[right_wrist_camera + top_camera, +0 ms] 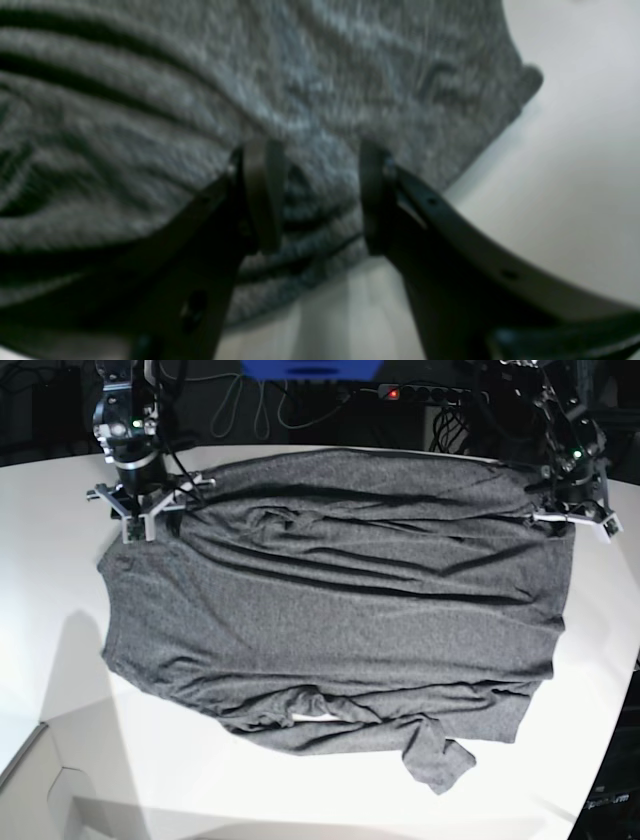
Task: Layout the t-shirt on the table in an organized manner, then fold the t-shirt properly
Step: 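Regrasp the collar-side corners with both grippers, then drag the shirt edges with both grippers toward the hem and release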
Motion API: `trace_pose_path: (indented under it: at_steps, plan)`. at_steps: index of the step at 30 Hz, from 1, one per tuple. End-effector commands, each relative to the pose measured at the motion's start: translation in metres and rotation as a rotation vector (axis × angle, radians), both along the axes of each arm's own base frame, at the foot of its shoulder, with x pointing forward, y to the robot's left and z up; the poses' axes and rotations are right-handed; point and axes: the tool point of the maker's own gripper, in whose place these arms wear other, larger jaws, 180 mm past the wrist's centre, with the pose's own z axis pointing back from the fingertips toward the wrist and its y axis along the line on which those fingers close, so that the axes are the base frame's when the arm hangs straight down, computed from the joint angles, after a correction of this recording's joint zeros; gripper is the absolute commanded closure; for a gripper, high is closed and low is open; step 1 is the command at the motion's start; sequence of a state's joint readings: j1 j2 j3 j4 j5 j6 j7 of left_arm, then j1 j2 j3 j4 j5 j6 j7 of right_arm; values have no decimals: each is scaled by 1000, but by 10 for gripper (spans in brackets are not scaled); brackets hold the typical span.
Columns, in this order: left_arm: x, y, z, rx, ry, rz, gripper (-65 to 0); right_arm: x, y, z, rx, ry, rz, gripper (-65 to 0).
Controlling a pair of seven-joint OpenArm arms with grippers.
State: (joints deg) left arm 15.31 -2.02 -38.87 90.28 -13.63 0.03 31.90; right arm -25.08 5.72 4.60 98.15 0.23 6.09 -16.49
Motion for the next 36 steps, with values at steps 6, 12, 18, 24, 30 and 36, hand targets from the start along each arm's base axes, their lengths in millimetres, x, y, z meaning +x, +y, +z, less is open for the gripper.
trace_pose_path:
  at_steps: [6, 12, 18, 24, 30, 36]
  plan:
    - [26, 4, 71, 89, -131, -39, -239, 42, -3, 37, -14, -140, 2, -234]
    - [81, -13, 126, 118, -291, -100, -239, 94, -6, 48, -4, -205, -10, -234]
    - [180, -38, 114, 99, -253, -224, -239, 144, -12, 30, 20, -174, -37, -234]
    - [230, -50, 55, 56, -41, -279, -239, 178, -19, -4, 47, -70, -22, -234]
    - [247, -44, 7, 82, 34, -314, -239, 195, -47, -29, 38, 19, -64, -234]
    - [270, -46, 4, 173, -29, -368, -239, 234, -81, 0, 15, -130, -92, -234]
